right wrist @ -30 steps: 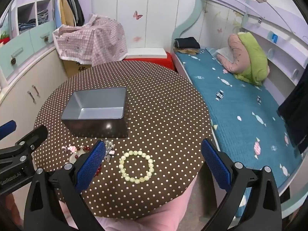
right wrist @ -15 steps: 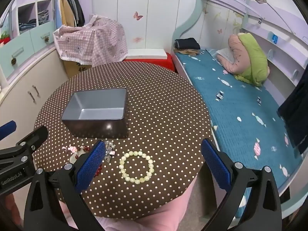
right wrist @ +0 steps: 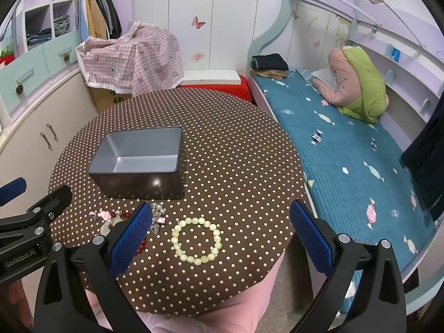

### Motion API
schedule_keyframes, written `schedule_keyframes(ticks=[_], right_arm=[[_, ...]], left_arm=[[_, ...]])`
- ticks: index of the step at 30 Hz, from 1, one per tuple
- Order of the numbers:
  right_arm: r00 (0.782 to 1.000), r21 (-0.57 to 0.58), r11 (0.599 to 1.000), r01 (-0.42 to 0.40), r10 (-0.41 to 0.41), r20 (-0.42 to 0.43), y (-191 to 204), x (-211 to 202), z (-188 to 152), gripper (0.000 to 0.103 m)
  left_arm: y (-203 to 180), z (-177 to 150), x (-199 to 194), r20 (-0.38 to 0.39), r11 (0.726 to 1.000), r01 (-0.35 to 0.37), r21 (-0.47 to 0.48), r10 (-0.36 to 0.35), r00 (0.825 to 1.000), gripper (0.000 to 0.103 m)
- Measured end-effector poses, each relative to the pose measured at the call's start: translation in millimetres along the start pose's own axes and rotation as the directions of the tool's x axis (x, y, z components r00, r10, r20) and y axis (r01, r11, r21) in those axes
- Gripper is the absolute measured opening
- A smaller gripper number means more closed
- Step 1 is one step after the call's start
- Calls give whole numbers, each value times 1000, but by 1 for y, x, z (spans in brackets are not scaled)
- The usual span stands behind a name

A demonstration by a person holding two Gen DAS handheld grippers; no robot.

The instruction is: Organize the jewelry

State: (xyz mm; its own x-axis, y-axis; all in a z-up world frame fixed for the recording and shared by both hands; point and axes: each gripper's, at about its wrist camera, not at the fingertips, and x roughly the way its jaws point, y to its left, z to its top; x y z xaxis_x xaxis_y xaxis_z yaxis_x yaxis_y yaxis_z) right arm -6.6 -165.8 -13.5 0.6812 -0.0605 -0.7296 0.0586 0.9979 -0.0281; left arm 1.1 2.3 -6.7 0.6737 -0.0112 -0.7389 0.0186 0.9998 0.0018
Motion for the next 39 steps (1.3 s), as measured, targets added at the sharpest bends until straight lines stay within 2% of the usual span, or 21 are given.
schedule_keyframes(ticks=[39], right_arm=[[1000, 4, 1000, -3, 3, -13, -1, 4, -3, 96]], left_arm=[[-2, 2, -3, 1, 1000, 2, 6, -2, 1000, 95]])
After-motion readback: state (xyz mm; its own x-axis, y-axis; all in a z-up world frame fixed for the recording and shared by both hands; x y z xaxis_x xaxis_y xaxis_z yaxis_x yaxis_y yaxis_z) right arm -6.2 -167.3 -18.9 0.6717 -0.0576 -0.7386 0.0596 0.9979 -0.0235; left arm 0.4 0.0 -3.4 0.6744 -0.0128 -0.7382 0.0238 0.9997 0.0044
